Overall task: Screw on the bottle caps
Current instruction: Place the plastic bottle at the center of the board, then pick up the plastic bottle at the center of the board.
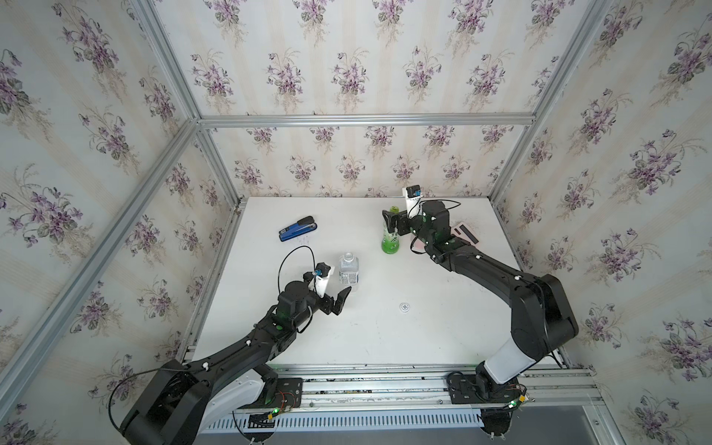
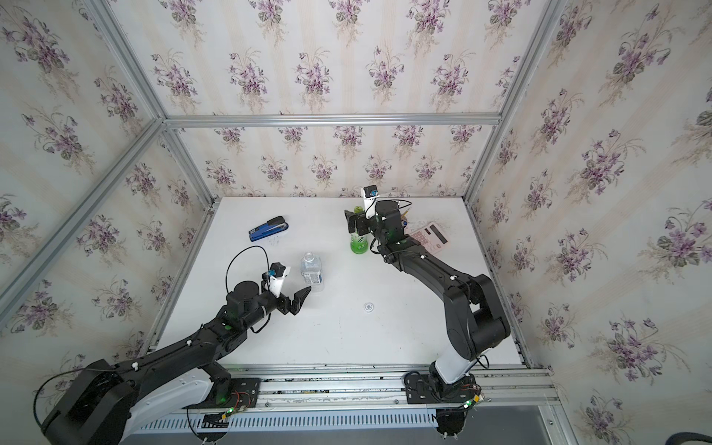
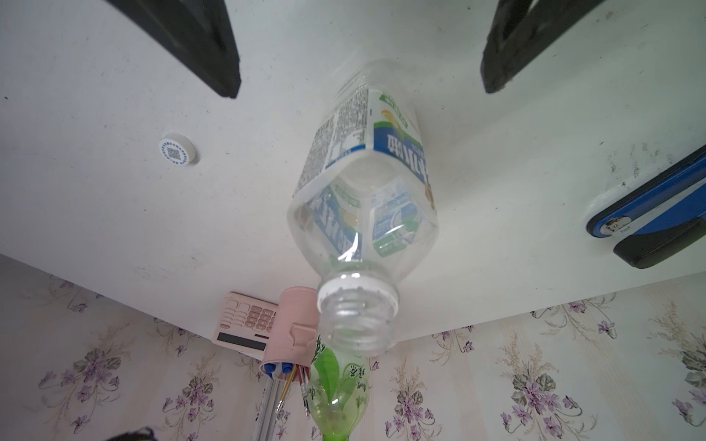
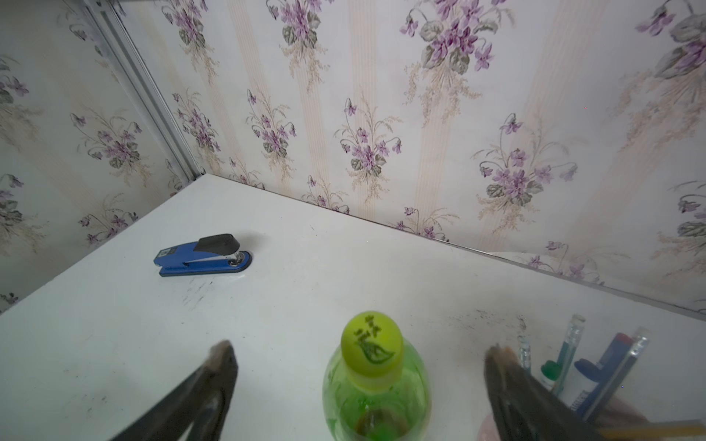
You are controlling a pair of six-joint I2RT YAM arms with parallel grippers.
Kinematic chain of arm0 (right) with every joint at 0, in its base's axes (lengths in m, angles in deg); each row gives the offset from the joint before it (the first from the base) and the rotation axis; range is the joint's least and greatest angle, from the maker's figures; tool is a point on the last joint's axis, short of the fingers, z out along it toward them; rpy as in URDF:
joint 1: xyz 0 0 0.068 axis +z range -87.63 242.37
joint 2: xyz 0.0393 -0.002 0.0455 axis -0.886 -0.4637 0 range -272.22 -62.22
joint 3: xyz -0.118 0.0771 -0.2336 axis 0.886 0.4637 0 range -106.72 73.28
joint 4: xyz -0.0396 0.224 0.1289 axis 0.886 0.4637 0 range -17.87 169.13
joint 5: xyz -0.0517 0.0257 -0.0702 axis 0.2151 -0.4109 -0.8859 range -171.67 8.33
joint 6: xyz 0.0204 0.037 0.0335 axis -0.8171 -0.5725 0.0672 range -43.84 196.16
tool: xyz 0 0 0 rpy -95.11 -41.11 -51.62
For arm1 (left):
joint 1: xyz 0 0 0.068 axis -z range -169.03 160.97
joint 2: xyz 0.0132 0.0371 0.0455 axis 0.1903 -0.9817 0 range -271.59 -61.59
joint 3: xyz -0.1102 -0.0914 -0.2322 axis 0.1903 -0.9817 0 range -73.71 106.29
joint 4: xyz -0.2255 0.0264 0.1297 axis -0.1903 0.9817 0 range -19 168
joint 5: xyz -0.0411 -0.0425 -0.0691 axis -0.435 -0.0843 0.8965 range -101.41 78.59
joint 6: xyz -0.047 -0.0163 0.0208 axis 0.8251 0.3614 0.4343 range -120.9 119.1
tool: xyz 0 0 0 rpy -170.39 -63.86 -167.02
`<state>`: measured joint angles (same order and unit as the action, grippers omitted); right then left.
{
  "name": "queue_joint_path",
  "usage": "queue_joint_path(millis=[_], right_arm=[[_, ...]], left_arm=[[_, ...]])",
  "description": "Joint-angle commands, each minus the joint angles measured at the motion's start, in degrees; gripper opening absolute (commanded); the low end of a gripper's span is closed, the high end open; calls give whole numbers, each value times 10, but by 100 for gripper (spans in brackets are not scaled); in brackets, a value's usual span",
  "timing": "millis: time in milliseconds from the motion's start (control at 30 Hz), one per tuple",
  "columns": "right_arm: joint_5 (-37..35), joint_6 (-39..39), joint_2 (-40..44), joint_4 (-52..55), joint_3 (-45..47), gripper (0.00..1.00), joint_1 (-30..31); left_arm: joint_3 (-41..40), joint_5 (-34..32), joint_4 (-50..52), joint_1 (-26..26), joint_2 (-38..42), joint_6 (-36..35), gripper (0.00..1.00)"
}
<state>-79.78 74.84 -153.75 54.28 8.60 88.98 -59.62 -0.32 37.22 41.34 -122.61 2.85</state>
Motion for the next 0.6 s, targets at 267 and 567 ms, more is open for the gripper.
queue_joint_path(millis=[267,567], right_arm=[[28,-71,98,332,-68,100,1],[140,-83,120,629,-90,100,2]], left_arm=[[21,253,-251,-116,-127,-22,100],[53,361,-331,-160,-231,-5,100]])
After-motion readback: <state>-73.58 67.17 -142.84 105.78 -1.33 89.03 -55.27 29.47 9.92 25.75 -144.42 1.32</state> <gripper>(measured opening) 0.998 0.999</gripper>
